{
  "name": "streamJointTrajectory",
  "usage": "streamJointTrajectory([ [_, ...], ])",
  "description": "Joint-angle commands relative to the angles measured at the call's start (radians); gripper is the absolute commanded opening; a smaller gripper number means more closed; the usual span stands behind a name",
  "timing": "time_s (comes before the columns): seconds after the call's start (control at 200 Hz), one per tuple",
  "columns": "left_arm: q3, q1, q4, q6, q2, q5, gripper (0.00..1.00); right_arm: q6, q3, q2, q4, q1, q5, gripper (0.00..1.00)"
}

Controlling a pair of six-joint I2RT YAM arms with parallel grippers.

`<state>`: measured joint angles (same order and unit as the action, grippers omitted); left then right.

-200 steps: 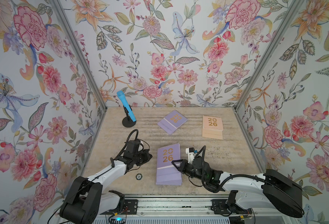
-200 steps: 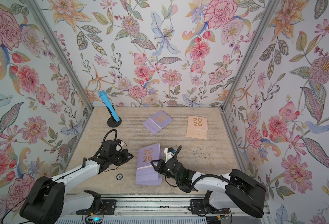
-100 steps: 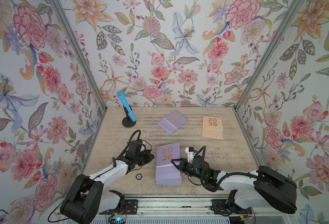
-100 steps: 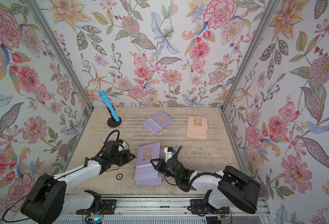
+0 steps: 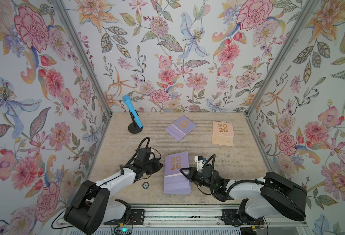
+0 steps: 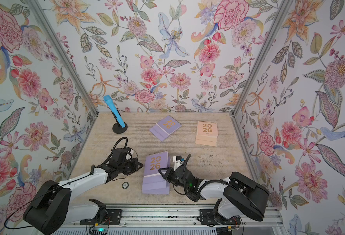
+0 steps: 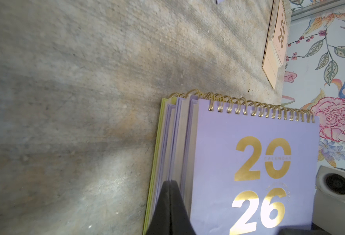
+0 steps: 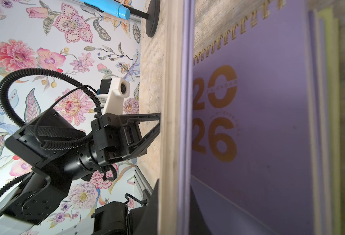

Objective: Stack the calendars
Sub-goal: Place the calendar at the calendar.

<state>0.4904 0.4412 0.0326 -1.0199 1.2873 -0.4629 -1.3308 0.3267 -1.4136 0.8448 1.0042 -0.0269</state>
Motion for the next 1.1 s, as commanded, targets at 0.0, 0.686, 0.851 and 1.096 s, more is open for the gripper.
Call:
streamJointTrajectory([
  [0.0,-0.009,0.016,0.027,-0.019,0.012,0.029,0.0,-0.022,-0.007,-0.013,0.078,-0.005,-0.008,0.17],
  [0.686,-0.021,0.022,0.027,-0.025,0.009,0.033,0.0,-0.039,-0.024,0.009,-0.014,-0.012,0.028,0.34],
  [0.851,-0.025,0.024,0.027,-0.027,0.007,0.035,0.0,-0.039,-0.039,0.027,-0.033,-0.018,0.037,0.37],
  [1.096,-0.023,0.024,0.028,-0.026,0.012,0.035,0.0,-0.033,-0.045,0.058,-0.08,-0.025,0.047,0.45],
])
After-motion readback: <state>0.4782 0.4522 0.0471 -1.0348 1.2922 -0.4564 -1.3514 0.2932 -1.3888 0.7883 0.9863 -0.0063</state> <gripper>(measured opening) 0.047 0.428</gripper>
